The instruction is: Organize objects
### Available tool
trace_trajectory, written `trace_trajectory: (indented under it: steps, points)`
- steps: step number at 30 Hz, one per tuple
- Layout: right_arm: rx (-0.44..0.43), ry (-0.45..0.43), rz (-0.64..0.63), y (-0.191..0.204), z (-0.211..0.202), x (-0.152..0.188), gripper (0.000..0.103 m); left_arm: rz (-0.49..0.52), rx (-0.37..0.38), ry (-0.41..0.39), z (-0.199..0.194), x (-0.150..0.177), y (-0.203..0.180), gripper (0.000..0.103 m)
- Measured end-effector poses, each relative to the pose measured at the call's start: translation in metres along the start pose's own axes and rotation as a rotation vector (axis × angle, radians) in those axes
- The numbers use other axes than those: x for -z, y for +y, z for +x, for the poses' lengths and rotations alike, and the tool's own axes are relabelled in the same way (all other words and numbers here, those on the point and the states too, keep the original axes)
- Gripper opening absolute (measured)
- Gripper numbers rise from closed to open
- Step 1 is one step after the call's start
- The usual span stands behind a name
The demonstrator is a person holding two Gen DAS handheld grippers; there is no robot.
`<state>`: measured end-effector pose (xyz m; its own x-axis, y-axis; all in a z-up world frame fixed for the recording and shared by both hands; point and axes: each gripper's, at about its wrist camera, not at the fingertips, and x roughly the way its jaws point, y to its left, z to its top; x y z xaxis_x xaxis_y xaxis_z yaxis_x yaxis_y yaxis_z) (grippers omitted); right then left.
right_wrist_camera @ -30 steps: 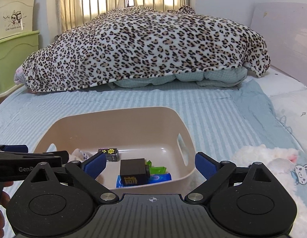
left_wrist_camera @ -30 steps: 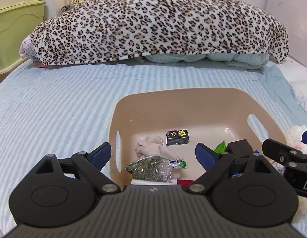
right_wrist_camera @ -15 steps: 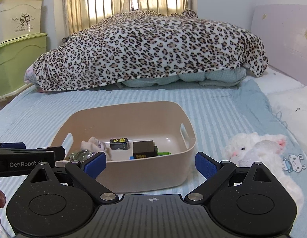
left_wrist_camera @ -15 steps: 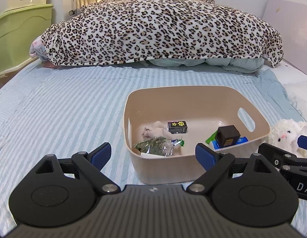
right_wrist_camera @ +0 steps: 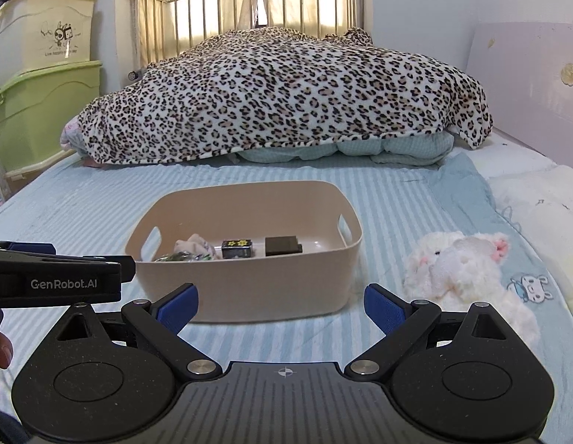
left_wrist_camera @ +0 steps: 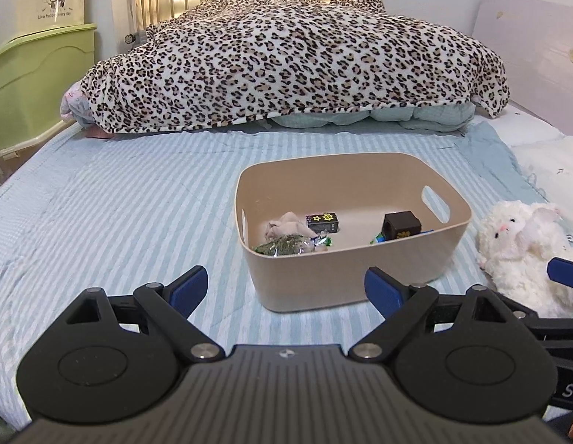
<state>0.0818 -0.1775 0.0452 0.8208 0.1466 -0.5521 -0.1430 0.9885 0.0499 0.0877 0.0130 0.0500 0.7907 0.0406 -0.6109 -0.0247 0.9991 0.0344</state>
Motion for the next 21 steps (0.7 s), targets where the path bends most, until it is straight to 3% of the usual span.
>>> trace_trajectory:
  steps: [21]
  points:
    - [-0.002,0.009,-0.039,0.011,-0.061,0.026,0.097,-0.024,0.000,-0.009,-0.064,0.044,0.020,0.092]
